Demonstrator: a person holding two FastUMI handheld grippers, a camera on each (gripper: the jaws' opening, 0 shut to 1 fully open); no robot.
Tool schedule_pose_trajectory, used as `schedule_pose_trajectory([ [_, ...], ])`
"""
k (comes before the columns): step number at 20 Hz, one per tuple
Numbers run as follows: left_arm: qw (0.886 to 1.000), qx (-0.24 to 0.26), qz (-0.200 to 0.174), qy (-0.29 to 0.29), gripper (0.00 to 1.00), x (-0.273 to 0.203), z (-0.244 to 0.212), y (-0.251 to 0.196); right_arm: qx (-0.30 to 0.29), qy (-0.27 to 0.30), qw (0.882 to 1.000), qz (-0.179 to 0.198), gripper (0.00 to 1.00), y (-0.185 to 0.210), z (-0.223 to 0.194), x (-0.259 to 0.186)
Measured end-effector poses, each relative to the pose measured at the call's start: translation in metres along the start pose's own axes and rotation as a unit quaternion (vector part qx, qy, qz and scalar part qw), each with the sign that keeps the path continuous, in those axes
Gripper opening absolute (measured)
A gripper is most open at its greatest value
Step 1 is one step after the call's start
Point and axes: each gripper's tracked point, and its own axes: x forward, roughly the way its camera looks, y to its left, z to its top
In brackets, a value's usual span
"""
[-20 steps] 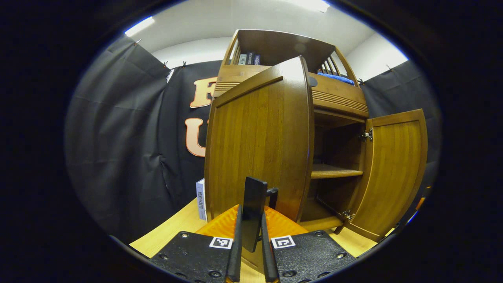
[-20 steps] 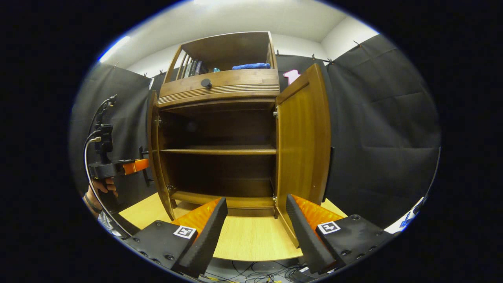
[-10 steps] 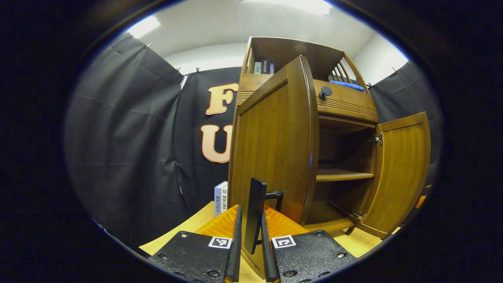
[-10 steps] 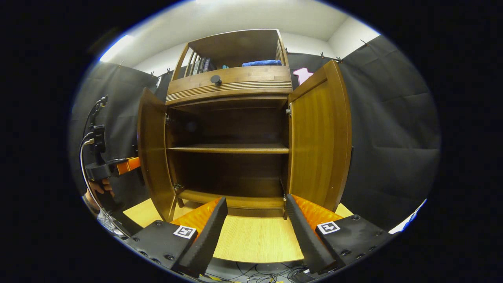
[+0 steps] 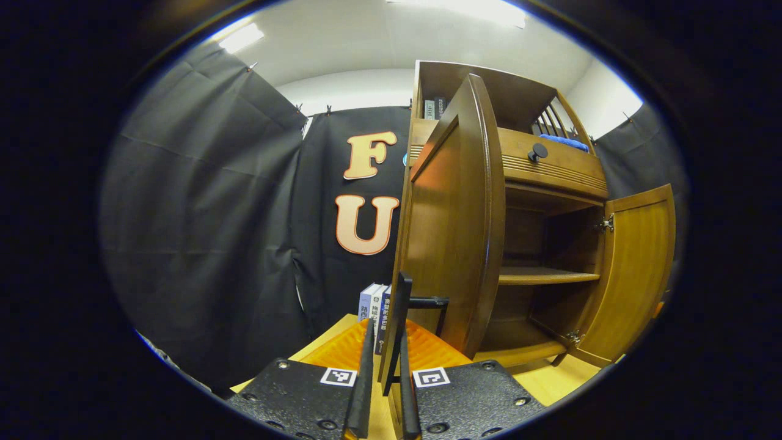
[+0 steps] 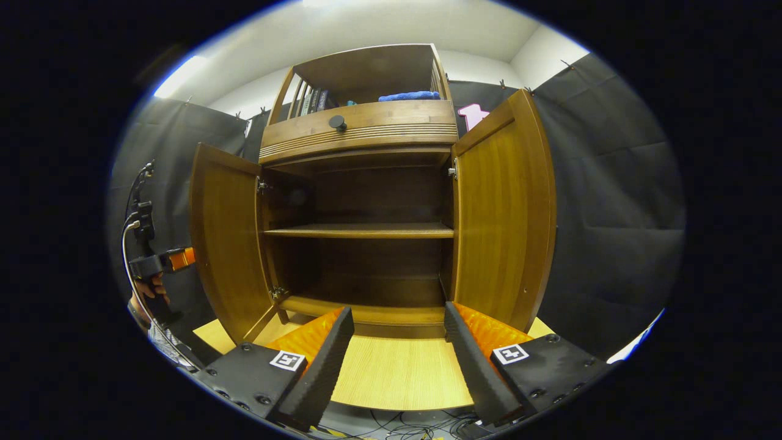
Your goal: Open the right door of the double-door shoe cabinet with the right hand, and open the left door with the left hand.
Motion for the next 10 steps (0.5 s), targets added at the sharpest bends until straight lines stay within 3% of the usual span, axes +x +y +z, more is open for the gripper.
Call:
schedule_pose_trajectory([
  [4,0.999,-0.01,-0.032,0.003,0.2,0.006,0.002,0.016,-0.001,0.005,1.0,0.005,0.97,0.002,0.0,0.002],
  [7,0.998,-0.006,-0.06,0.003,0.2,0.009,0.004,0.025,-0.001,0.008,1.0,0.007,1.0,0.002,-0.002,0.003],
  [8,0.997,-0.008,-0.071,0.003,0.27,0.009,0.004,0.03,0.0,0.008,1.0,0.007,1.0,0.002,-0.002,0.003],
  [10,0.996,-0.018,-0.083,0.002,0.27,0.012,0.004,0.038,0.001,0.008,1.0,0.009,0.96,0.003,-0.001,0.003],
])
